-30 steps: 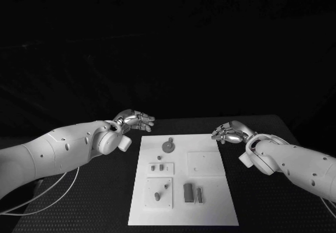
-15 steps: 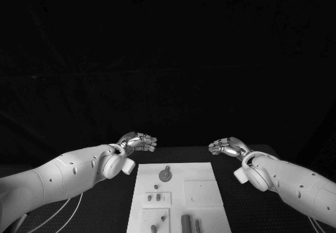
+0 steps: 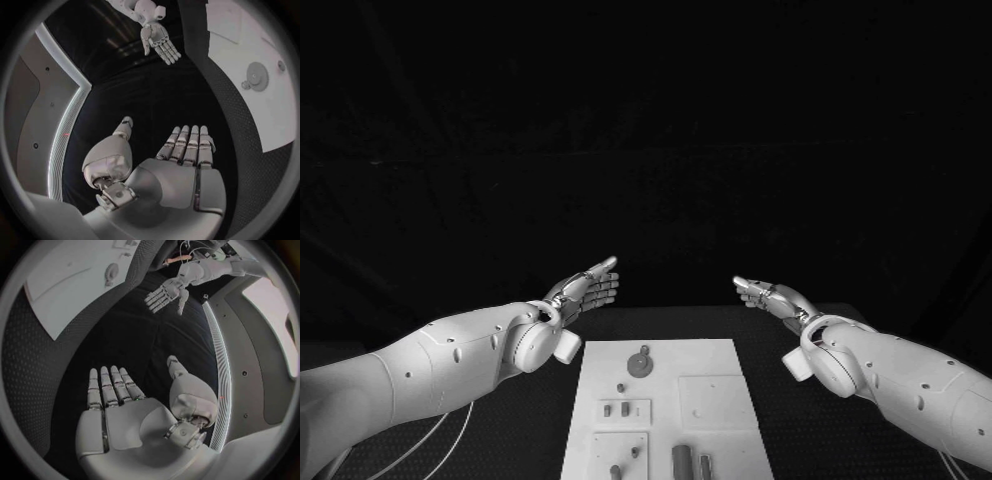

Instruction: Assemble the parts on the task board

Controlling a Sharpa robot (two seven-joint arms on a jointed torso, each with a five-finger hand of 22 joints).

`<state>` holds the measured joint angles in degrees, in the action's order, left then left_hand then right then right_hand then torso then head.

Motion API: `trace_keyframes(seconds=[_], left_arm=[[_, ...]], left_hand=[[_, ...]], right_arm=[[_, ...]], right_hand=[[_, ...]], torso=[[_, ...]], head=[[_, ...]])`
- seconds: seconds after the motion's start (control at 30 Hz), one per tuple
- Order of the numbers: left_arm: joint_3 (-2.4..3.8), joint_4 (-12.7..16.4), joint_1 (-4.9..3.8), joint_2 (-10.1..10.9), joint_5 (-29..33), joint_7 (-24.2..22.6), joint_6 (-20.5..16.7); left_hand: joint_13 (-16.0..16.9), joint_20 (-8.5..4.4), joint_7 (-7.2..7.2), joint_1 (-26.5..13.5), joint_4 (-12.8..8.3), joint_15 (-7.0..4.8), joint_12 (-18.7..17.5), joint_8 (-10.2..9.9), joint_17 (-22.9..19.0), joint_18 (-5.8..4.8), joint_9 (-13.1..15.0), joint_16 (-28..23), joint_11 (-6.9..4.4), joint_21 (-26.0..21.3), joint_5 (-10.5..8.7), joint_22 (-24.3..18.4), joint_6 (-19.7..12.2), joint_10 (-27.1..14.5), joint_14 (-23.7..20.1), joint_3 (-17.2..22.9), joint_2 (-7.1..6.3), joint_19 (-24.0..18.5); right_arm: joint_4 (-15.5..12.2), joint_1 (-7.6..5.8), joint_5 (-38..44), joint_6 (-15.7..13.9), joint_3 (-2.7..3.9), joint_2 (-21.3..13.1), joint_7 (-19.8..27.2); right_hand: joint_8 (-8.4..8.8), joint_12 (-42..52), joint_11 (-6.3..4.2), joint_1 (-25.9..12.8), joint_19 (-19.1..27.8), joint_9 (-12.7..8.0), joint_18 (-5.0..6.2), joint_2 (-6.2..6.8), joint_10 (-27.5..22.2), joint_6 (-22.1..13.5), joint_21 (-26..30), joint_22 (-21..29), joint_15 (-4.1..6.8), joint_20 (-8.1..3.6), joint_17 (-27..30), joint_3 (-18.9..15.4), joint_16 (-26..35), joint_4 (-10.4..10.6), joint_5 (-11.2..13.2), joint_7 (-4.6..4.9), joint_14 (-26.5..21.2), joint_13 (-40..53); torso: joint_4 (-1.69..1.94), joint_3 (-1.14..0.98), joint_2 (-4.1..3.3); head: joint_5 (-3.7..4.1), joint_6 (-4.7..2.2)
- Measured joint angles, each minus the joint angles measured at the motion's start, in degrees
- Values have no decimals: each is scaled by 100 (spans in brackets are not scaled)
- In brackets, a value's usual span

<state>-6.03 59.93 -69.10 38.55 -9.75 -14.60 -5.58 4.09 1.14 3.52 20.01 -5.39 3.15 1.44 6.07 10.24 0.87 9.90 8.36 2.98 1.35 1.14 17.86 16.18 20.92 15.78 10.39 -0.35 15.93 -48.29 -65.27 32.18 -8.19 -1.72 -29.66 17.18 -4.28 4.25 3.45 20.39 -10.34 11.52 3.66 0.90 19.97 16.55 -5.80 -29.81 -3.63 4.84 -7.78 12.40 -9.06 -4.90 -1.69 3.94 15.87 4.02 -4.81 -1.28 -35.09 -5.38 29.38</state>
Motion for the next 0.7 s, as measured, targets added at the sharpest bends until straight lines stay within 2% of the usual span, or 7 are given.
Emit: trace_keyframes(seconds=[0.03, 0.17, 0.2, 0.23, 0.4, 0.5, 0.7], left_arm=[[16, 78, 24, 15, 3, -3, -35], [94, 435, 132, 85, 52, -58, -253], [103, 476, 144, 93, 58, -66, -282], [140, 658, 200, 139, 89, -108, -426], [280, 1328, 406, 284, 223, -310, -1040], [374, 1808, 552, 378, 339, -496, -1544], [515, 2534, 765, 521, 576, -859, -2494]], left_hand=[[-78, -22, -66, -375, 103, -61, -25, -116, -194, 0, -188, -159, -56, -21, 0, -339, -307, -396, -299, -197, 11, -303], [-238, -67, -206, -1159, 313, -183, -66, -352, -597, 1, -576, -488, -173, -59, -41, -1040, -942, -1218, -921, -605, 21, -928], [-248, -71, -213, -1209, 328, -194, -66, -369, -621, 1, -601, -508, -180, -63, -55, -1083, -982, -1269, -956, -630, 22, -966], [-284, -77, -245, -1384, 375, -218, -72, -417, -711, 1, -687, -580, -208, -64, -66, -1239, -1121, -1450, -1094, -720, 26, -1104], [-351, -94, -309, -1712, 476, -274, -100, -497, -878, 2, -849, -717, -257, -89, -66, -1534, -1381, -1799, -1355, -880, 32, -1369], [-394, -114, -347, -1961, 532, -314, -128, -588, -1002, 2, -967, -815, -294, -115, -94, -1750, -1584, -2047, -1542, -1013, 37, -1556], [-404, -115, -354, -1959, 537, -315, -128, -590, -1019, 2, -984, -816, -298, -115, -95, -1780, -1589, -2062, -1558, -1019, 37, -1572]], right_arm=[[-93, 15, -27, -32, 2, -38, 1], [-546, 70, -196, -224, 24, -205, 33], [-588, 75, -215, -245, 26, -220, 38], [-825, 100, -324, -367, 36, -300, 69], [-1675, 192, -780, -874, 76, -603, 219], [-2268, 268, -1162, -1298, 98, -822, 353], [-3302, 403, -1935, -2157, 136, -1200, 634]], right_hand=[[82, -82, -65, -384, 192, -220, -68, -17, -378, -314, 110, 559, 68, -93, 147, -235, 171, 93, 37, -76, -302, -77], [248, -249, -201, -1182, 601, -671, -198, -51, -1163, -964, 337, 1730, 209, -282, 451, -722, 526, 286, 87, -229, -923, -234], [259, -258, -209, -1232, 630, -700, -198, -55, -1212, -1004, 352, 1803, 219, -291, 473, -753, 548, 296, 91, -239, -963, -245], [297, -296, -240, -1410, 713, -800, -200, -63, -1386, -1147, 401, 2065, 248, -335, 539, -862, 627, 340, 103, -273, -1101, -280], [346, -360, -299, -1742, 873, -990, -246, -77, -1712, -1417, 475, 2558, 318, -433, 669, -1059, 780, 427, 130, -339, -1354, -344], [376, -362, -326, -1853, 923, -1055, -285, -82, -1815, -1509, 506, 2730, 341, -443, 714, -1119, 823, 458, 130, -371, -1436, -367], [408, -405, -345, -2006, 1005, -1146, -285, -89, -1976, -1630, 560, 2969, 362, -484, 770, -1215, 887, 489, 130, -395, -1558, -394]], torso=[[21, 5, 16], [140, 37, 112], [163, 44, 131], [221, 61, 179], [372, 100, 302], [426, 115, 349], [468, 125, 380]], head=[[27, 25], [198, 181], [226, 209], [300, 280], [463, 433], [513, 477], [536, 498]])
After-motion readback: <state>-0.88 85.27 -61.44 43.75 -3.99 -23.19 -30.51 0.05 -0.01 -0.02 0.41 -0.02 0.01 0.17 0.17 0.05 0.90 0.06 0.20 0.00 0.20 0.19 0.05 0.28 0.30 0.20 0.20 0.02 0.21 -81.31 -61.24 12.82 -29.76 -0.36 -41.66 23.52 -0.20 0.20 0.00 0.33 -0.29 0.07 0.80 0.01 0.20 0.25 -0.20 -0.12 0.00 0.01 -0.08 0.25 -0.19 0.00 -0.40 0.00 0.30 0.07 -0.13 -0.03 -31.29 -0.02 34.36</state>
